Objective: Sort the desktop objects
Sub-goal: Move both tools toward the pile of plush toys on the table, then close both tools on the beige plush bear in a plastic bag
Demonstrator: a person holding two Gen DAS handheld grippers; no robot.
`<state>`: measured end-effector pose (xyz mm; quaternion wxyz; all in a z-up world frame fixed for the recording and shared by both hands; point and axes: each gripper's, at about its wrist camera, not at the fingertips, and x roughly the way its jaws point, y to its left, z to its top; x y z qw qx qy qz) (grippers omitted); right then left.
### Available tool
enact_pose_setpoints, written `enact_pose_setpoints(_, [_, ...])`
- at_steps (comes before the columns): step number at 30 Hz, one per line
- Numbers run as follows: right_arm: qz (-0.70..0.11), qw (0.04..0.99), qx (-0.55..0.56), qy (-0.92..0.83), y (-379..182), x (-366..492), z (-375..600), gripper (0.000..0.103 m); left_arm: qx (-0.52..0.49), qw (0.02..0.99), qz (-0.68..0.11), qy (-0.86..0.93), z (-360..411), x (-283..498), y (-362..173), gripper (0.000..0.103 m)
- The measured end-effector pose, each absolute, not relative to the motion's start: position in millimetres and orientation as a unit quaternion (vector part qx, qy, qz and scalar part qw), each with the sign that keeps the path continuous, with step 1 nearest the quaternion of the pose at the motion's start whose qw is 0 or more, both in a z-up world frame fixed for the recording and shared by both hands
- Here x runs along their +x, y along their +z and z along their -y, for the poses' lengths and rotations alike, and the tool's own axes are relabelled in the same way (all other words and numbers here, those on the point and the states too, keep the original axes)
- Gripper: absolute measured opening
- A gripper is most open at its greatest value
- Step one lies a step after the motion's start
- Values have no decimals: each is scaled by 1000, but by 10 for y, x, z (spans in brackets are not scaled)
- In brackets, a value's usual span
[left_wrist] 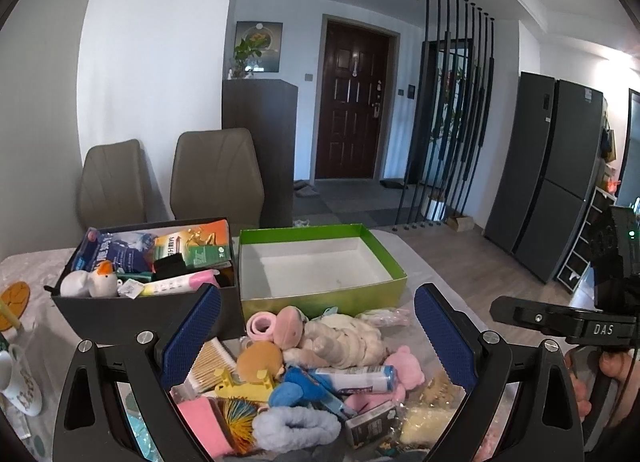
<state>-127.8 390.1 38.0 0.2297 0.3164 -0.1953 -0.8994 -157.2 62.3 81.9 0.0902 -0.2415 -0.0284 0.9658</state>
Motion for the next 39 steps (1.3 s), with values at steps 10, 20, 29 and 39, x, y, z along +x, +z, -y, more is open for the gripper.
enact_pose_setpoints(10, [205,244,365,-875,130,-1741,-3837,86,-284,91,28,954,-640,-1964,564,98])
enact_pose_setpoints(20, [206,246,431,-843,-191,-2214,-3704,87,-344,101,29,933,-705,-2344,193,89])
enact_pose_setpoints(29, [185,258,514,-797,-445,-2663,-3557,86,-380,105,15,919,-833,-2542,-61,88])
enact_pose_setpoints(39, [199,262,541,-774,-719,-2835,-3566,84,-412,122,1,903,-959,-2667,-364,84])
